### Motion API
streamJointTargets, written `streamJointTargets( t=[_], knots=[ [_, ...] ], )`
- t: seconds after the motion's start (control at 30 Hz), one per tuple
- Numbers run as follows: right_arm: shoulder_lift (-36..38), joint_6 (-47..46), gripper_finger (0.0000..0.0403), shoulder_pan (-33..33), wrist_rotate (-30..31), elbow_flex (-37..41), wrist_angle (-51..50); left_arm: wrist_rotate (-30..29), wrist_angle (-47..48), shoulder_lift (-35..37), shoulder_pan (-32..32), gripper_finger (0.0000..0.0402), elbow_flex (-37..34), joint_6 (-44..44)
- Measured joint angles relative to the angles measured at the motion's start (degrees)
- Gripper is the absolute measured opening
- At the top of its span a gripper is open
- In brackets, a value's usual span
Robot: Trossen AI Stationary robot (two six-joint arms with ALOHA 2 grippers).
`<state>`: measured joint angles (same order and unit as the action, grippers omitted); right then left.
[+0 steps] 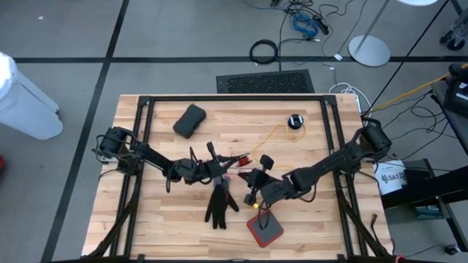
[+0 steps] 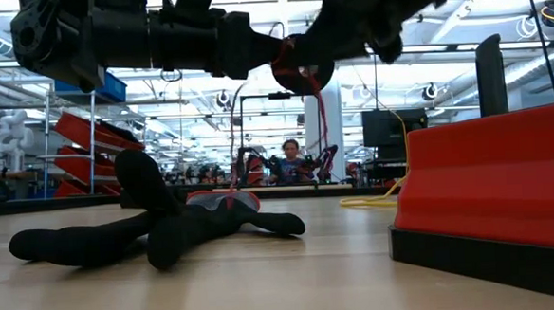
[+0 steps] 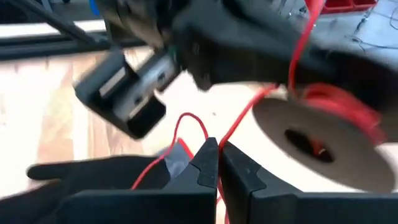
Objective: Coil cords
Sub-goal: Coil the red wire onto the black spool
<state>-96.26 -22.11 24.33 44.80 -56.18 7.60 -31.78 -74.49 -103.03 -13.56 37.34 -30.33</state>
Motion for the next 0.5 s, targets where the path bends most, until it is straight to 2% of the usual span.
streamJointTargets(
  t=[0.27, 0.5],
  knots=[
    [-5.71, -1.25, 0.0000, -1.40, 2.84, 0.09, 0.30, 0.35, -0.63, -0.02, -0.07, 0.0000, 0.00, 0.04],
    [-6.72, -1.46, 0.0000, -2.49, 5.46, 1.90, 0.32, 0.70, -1.10, -0.02, -0.30, 0.0000, 0.00, 0.26]
  ],
)
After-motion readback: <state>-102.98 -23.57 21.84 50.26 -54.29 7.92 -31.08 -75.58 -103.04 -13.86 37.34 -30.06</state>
